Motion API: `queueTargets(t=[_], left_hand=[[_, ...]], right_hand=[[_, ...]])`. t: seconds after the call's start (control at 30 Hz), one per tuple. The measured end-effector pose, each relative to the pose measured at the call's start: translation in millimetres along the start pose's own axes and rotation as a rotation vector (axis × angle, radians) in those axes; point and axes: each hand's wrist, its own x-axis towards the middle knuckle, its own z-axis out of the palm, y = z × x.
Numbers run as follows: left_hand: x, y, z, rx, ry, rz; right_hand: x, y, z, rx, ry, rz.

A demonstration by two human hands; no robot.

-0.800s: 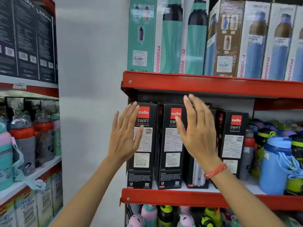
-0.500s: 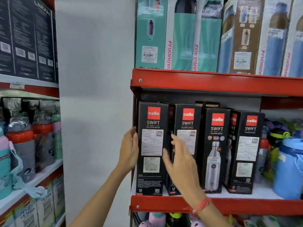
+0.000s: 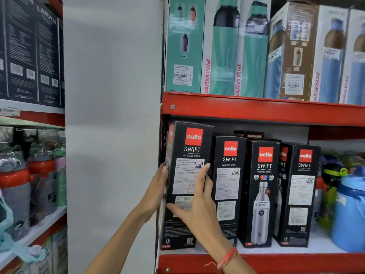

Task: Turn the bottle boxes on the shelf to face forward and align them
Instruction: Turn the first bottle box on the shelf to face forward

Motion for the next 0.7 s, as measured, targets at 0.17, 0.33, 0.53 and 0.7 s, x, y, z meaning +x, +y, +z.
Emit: queueTargets(t=[0.17, 0.33, 0.53, 0.7], left_hand=[[-12, 11, -9, -0.02, -0.004, 0.023], [-43, 15, -20, 0.013, 0.01, 0.028], [-68, 19, -29, 0.029, -0.001, 0.13], [-66, 21, -19, 0.087, 0.121, 0.208]], right_hand=[[0, -13, -19, 0.022, 0.0, -0.043], [-10, -12, -39, 0.142, -0.072, -0.009], [5, 10, -72, 0.415, -0.455, 0.038], [32, 15, -72, 0.401, -0.619, 0.042]])
